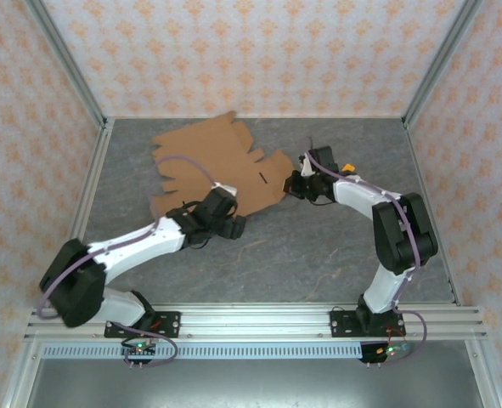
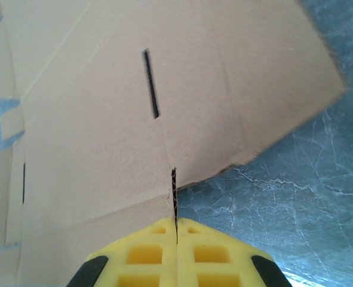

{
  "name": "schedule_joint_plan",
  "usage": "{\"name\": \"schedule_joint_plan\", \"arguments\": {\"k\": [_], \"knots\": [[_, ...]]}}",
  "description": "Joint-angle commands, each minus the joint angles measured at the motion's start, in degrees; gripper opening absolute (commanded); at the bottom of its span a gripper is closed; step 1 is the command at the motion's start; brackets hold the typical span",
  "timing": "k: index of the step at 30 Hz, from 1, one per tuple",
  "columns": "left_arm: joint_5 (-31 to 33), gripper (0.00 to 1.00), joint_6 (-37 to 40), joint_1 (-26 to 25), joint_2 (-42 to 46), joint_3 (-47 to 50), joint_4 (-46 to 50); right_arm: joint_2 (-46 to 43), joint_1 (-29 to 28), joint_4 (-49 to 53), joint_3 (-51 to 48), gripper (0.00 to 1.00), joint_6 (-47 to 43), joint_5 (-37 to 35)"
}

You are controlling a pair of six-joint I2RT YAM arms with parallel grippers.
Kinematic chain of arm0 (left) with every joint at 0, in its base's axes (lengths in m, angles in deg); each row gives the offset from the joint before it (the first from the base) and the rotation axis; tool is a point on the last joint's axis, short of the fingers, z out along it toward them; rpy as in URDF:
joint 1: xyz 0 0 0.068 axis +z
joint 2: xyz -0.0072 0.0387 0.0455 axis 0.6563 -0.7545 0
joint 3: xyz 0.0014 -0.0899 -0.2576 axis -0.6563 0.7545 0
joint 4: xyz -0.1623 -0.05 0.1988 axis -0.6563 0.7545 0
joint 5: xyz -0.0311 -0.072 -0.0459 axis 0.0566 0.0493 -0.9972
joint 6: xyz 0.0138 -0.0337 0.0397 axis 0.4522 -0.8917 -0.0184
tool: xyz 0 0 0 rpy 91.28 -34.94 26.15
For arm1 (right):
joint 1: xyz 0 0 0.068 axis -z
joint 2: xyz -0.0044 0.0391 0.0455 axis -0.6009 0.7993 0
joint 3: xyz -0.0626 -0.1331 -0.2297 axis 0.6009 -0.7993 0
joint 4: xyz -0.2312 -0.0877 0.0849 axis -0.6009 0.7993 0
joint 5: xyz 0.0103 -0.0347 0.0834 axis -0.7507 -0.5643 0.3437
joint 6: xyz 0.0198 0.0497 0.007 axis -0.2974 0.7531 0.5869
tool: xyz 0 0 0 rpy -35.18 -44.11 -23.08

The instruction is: Fold the paper box

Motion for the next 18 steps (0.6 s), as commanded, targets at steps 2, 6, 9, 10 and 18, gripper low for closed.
{"name": "schedule_joint_plan", "arguments": {"k": [2,6,9,10,18], "knots": [[9.4,0.85,13.7,-3.3,-8.4,-5.6,0.4,-0.4,1.6,10.8,5.4,0.03,-7.5,6.1],[12.8,0.74,19.0,-4.1,-15.9,-10.8,0.3,0.2,3.2,13.6,7.7,0.03,-8.8,6.6],[14.6,0.63,19.5,-4.1,-19.8,-15.2,1.7,0.3,3.5,14.7,8.6,0.03,-9.4,6.5],[14.8,0.59,19.5,-4.1,-20.9,-16.4,2.2,0.4,3.5,15.3,8.9,0.03,-9.7,6.4],[15.1,0.26,18.4,-4.2,-22.5,-18.8,2.1,1.6,3.7,16.7,11.2,0.06,-9.9,4.8]]}}
